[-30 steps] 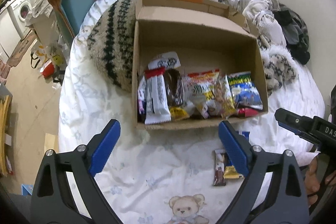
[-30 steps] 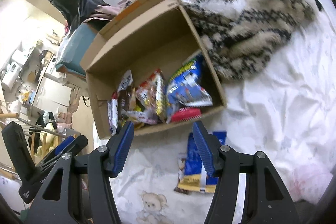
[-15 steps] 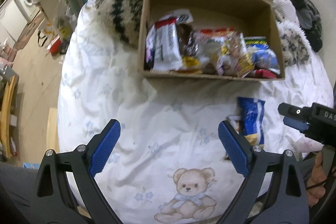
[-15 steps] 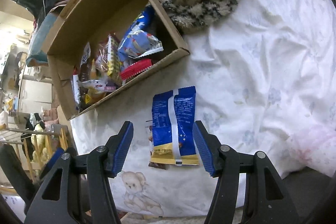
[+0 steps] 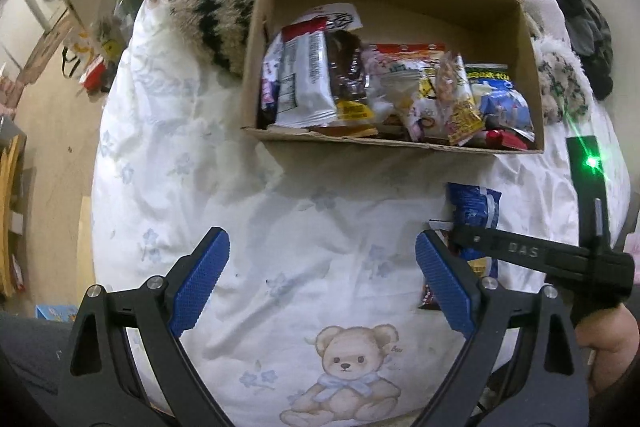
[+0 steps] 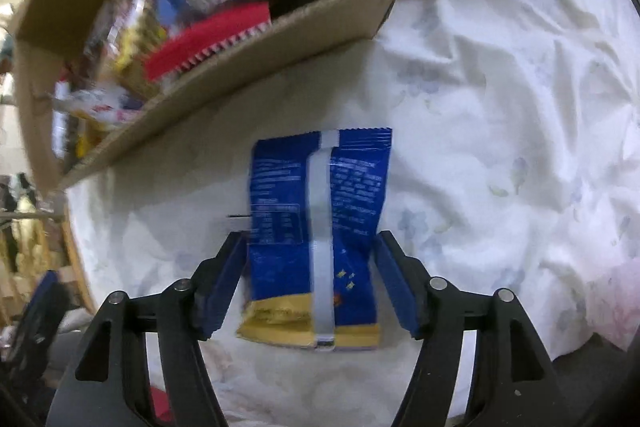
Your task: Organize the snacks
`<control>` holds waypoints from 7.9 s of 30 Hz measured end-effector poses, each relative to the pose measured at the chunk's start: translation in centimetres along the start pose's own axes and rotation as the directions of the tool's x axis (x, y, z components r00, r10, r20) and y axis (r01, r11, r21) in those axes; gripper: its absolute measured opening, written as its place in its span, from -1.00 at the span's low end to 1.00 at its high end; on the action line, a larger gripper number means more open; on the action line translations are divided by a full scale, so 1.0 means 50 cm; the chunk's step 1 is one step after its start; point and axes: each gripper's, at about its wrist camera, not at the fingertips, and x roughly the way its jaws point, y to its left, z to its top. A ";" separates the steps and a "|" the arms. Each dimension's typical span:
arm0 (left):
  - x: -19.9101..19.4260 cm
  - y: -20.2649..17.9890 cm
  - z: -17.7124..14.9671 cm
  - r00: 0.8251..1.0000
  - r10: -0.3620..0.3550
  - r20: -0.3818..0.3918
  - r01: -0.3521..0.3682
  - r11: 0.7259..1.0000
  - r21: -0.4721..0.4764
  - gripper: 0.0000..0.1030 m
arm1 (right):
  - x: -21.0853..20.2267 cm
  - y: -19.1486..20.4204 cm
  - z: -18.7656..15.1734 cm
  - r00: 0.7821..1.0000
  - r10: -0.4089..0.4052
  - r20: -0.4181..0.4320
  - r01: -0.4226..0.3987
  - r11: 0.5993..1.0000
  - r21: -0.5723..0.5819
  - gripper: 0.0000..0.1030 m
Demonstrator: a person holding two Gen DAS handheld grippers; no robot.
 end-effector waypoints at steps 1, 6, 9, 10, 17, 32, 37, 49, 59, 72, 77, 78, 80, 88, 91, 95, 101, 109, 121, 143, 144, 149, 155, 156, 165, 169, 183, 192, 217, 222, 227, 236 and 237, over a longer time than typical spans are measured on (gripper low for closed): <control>0.001 -0.006 -0.002 1.000 0.001 0.000 -0.001 1.000 0.009 0.80 | 0.006 0.000 -0.001 1.000 0.007 -0.001 -0.007 1.000 -0.002 0.34; 0.015 -0.028 -0.007 1.000 0.005 -0.015 -0.004 0.999 0.037 0.80 | 0.007 0.007 -0.005 1.000 -0.003 0.001 0.003 0.999 -0.046 -0.06; 0.024 -0.042 -0.008 1.000 0.014 -0.019 -0.013 0.998 0.063 0.80 | -0.016 0.003 -0.011 0.999 0.043 0.024 -0.041 0.997 -0.059 -0.29; 0.028 -0.047 -0.009 1.000 0.021 -0.020 -0.020 0.997 0.073 0.80 | -0.024 0.000 -0.015 0.998 0.043 0.036 -0.040 0.997 -0.066 -0.31; 0.042 -0.040 -0.006 0.999 0.040 -0.031 -0.038 0.998 0.047 0.80 | -0.041 -0.029 -0.033 0.994 -0.075 0.083 0.084 0.990 -0.113 -0.32; 0.103 -0.037 -0.029 0.991 0.029 -0.127 -0.024 0.999 0.036 0.77 | -0.046 0.045 -0.080 0.995 0.003 0.097 0.016 0.981 -0.191 -0.32; 0.147 -0.101 -0.057 0.980 0.002 -0.199 0.028 0.989 0.148 0.39 | -0.075 0.005 -0.049 0.993 0.019 0.114 -0.002 0.989 -0.146 -0.32; 0.164 -0.085 -0.063 0.971 0.050 -0.234 -0.010 0.985 0.170 -0.73 | -0.061 0.035 -0.053 0.992 -0.003 0.124 0.027 0.982 -0.188 -0.32; 0.098 -0.051 -0.043 0.986 0.076 -0.150 -0.060 0.992 0.114 -0.73 | -0.062 0.062 -0.064 0.992 0.024 0.126 0.006 0.972 -0.234 -0.32; -0.025 0.027 -0.042 0.991 0.128 0.031 -0.128 0.992 -0.011 -0.73 | -0.145 0.130 -0.100 0.950 0.245 0.193 -0.152 0.905 -0.398 -0.32; -0.081 0.050 -0.034 0.980 0.143 0.135 -0.134 0.988 -0.073 -0.73 | -0.212 0.139 -0.098 0.882 0.390 0.264 -0.252 0.864 -0.437 -0.32; -0.096 0.051 -0.029 0.976 0.142 0.166 -0.132 0.989 -0.067 -0.73 | -0.225 0.141 -0.098 0.868 0.408 0.282 -0.261 0.859 -0.441 -0.32; -0.137 0.042 -0.011 0.961 0.137 0.242 -0.129 0.990 -0.049 -0.73 | -0.255 0.135 -0.092 0.830 0.454 0.324 -0.292 0.848 -0.441 -0.32; -0.162 0.049 0.100 0.961 0.079 0.265 -0.078 0.997 -0.015 -0.73 | -0.325 0.079 -0.032 0.757 0.494 0.427 -0.331 0.854 -0.401 -0.32; -0.146 0.047 0.135 0.968 0.071 0.242 -0.069 0.997 -0.017 -0.73 | -0.338 0.068 -0.002 0.747 0.488 0.451 -0.329 0.861 -0.388 -0.32; -0.127 0.035 0.175 0.967 0.068 0.245 -0.071 0.997 0.006 -0.73 | -0.347 0.060 0.036 0.747 0.461 0.479 -0.308 0.878 -0.365 -0.32; -0.114 0.018 0.224 0.962 0.073 0.263 -0.089 0.995 0.049 -0.73 | -0.334 0.059 0.097 0.766 0.416 0.490 -0.266 0.899 -0.347 -0.32; -0.028 0.014 0.249 0.968 0.081 0.238 -0.107 0.990 0.097 -0.73 | -0.273 0.062 0.157 0.836 0.327 0.442 -0.201 0.930 -0.307 -0.32; 0.019 0.004 0.257 0.980 0.042 0.194 -0.058 0.995 0.076 -0.72 | -0.200 0.075 0.181 0.892 0.277 0.356 -0.190 0.947 -0.260 -0.31; -0.018 0.015 0.245 0.964 0.032 0.265 -0.047 0.998 0.052 0.67 | -0.234 0.067 0.172 0.855 0.333 0.397 -0.247 0.935 -0.253 0.70; -0.026 0.017 0.241 0.961 0.033 0.273 -0.049 0.998 0.051 0.67 | -0.242 0.067 0.168 0.848 0.340 0.406 -0.252 0.933 -0.255 0.73; -0.079 0.035 0.225 0.938 0.017 0.345 -0.027 0.999 0.024 0.67 | -0.288 0.068 0.141 0.809 0.349 0.474 -0.237 0.930 -0.279 0.97; -0.144 0.062 0.198 0.906 0.039 0.421 -0.037 0.999 -0.012 0.67 | -0.337 0.068 0.084 0.779 0.314 0.543 -0.196 0.944 -0.265 1.00; -0.151 0.067 0.192 0.907 0.037 0.420 -0.033 0.999 -0.017 0.67 | -0.340 0.068 0.078 0.780 0.304 0.547 -0.189 0.948 -0.257 1.00; -0.208 0.078 0.084 0.911 0.001 0.411 0.003 1.000 -0.009 0.67 | -0.369 0.086 -0.048 0.792 0.282 0.541 -0.131 0.944 -0.301 1.00; -0.200 0.072 0.024 0.926 0.025 0.378 -0.024 1.000 -0.007 0.67 | -0.358 0.075 -0.102 0.799 0.303 0.520 -0.158 0.939 -0.305 1.00; -0.234 0.052 -0.035 0.878 0.060 0.475 -0.077 0.997 0.016 0.99 | -0.344 0.068 -0.172 0.733 0.209 0.647 -0.039 0.963 -0.267 1.00; -0.249 0.063 -0.026 0.852 0.066 0.520 -0.069 0.998 -0.014 1.00 | -0.365 0.088 -0.185 0.638 0.166 0.752 0.084 0.956 -0.282 1.00; -0.245 0.049 -0.032 0.853 0.056 0.519 -0.069 0.998 0.005 1.00 | -0.335 0.102 -0.172 0.687 0.160 0.709 0.087 0.950 -0.299 1.00; -0.245 0.049 -0.031 0.854 0.058 0.517 -0.070 0.998 0.002 1.00 | -0.335 0.102 -0.173 0.686 0.159 0.710 0.088 0.950 -0.299 1.00; -0.244 0.049 -0.031 0.854 0.059 0.517 -0.070 0.998 0.002 1.00 | -0.335 0.102 -0.173 0.687 0.159 0.709 0.087 0.951 -0.297 1.00; -0.245 0.049 -0.031 0.854 0.059 0.517 -0.071 0.997 0.003 1.00 | -0.335 0.099 -0.172 0.685 0.160 0.711 0.087 0.951 -0.298 1.00; -0.245 0.049 -0.030 0.854 0.059 0.518 -0.071 0.997 0.003 1.00 | -0.335 0.100 -0.171 0.686 0.159 0.710 0.088 0.950 -0.298 1.00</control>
